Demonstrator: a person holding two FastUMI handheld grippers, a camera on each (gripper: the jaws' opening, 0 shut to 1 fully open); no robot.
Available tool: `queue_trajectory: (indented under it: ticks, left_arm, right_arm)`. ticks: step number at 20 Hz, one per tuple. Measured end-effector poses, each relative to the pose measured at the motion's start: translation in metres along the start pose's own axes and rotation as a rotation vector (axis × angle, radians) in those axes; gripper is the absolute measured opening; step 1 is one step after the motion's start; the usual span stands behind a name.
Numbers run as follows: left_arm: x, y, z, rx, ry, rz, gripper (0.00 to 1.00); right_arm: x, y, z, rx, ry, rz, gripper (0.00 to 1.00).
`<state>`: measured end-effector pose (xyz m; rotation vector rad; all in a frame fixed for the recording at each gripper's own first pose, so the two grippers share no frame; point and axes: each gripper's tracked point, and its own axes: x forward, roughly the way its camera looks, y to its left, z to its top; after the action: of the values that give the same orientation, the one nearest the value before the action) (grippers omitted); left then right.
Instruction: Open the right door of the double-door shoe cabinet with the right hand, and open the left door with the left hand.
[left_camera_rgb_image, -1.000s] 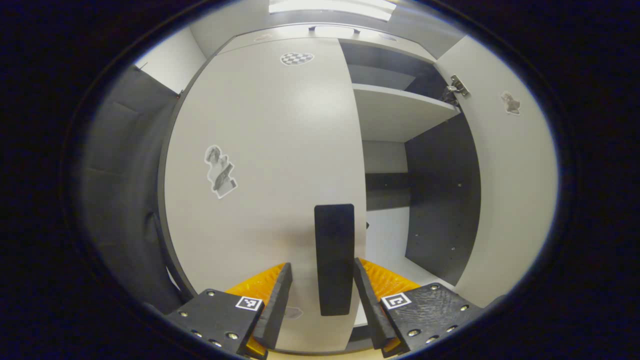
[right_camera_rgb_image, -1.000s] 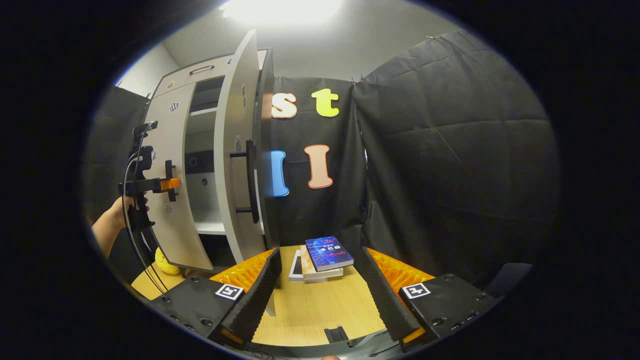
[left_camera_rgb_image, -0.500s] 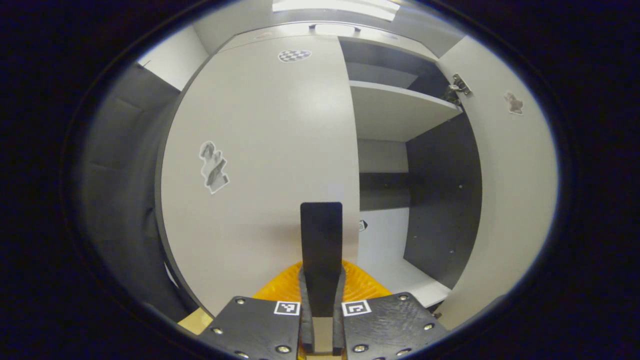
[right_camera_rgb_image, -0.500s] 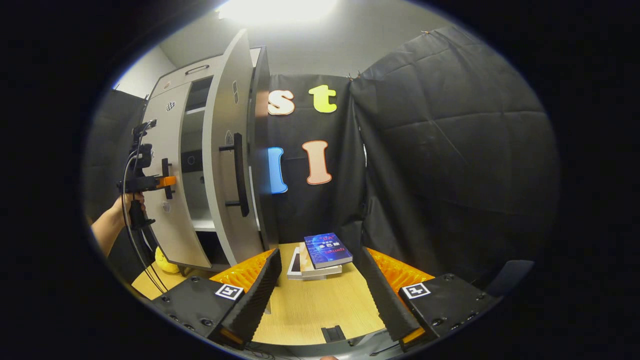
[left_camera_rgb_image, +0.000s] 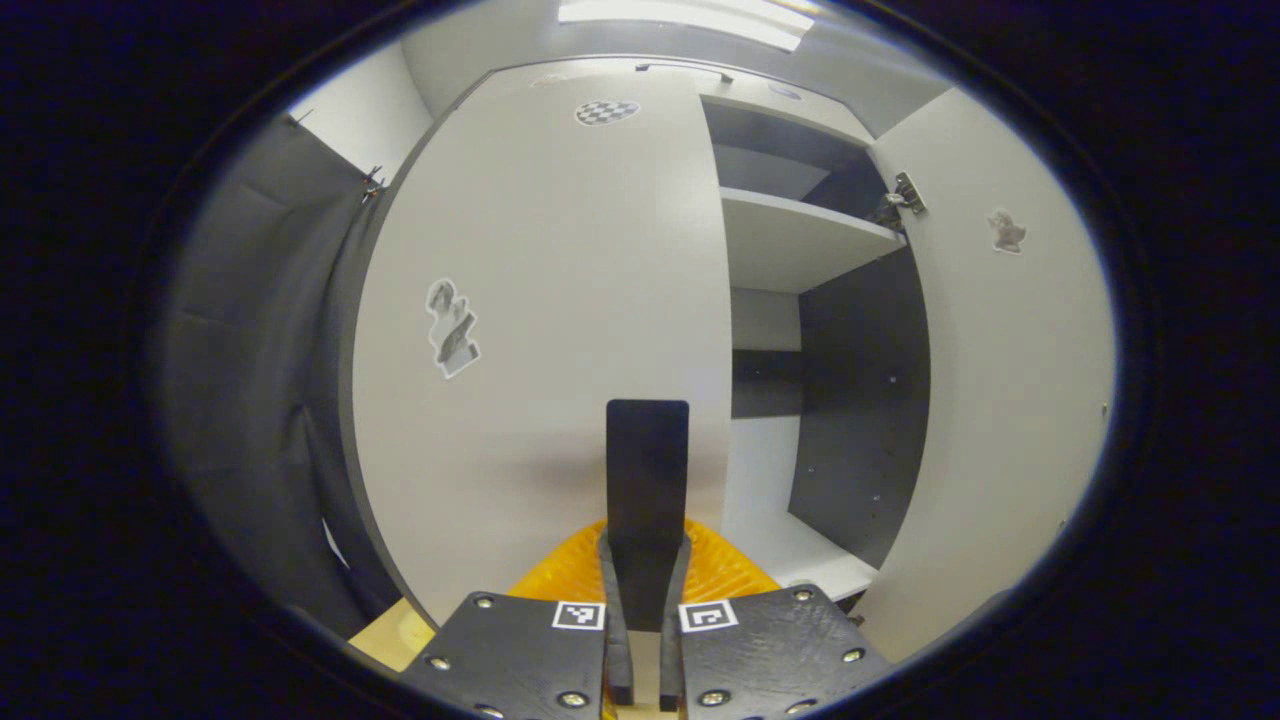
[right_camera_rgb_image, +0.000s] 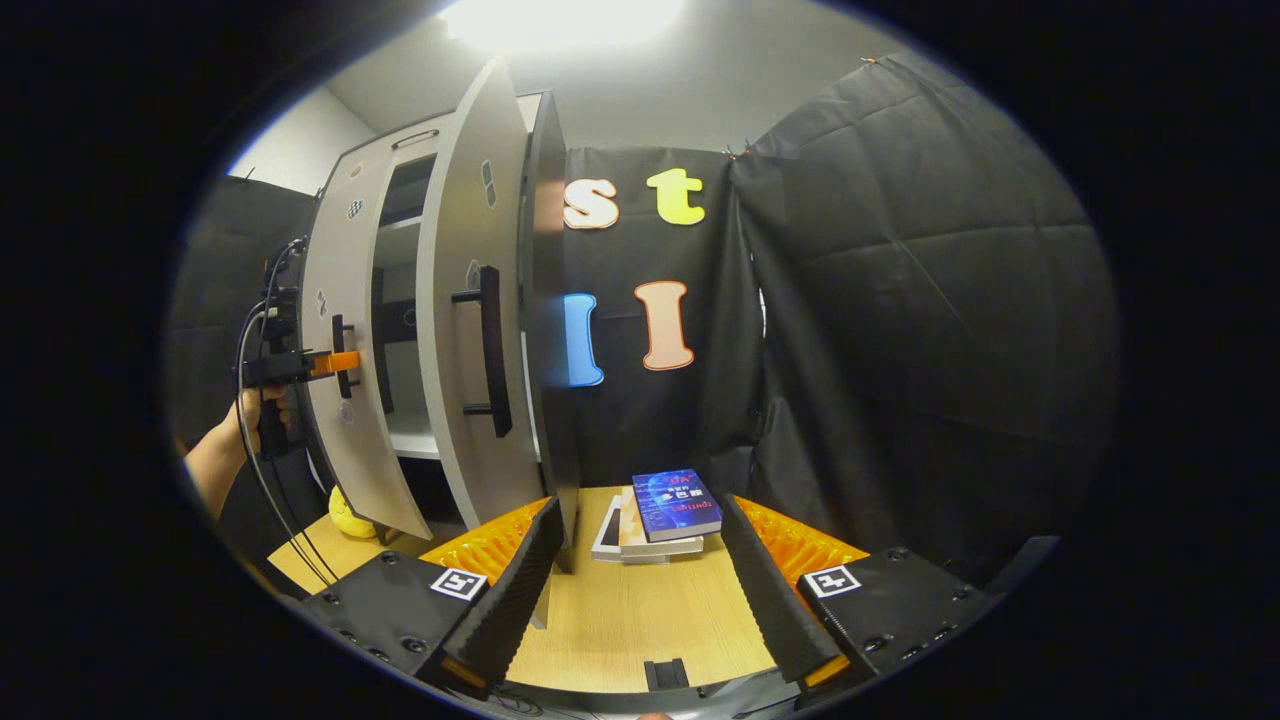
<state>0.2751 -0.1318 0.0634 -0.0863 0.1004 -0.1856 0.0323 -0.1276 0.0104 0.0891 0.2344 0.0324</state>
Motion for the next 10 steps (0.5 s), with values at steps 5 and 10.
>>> queue_trajectory:
  ticks: [5,10]
  left_arm:
    - [0.002,0.001,0.004,-0.016,0.005,-0.038,0.1]
    - [0.001,0.002,0.009,-0.027,0.009,-0.106,0.1]
  right_arm:
    - [0.003,0.026,0.005,-0.01,-0.012,0.046,0.99]
    - [-0.004,0.055,0.003,-0.001,-0.01,0.059,0.99]
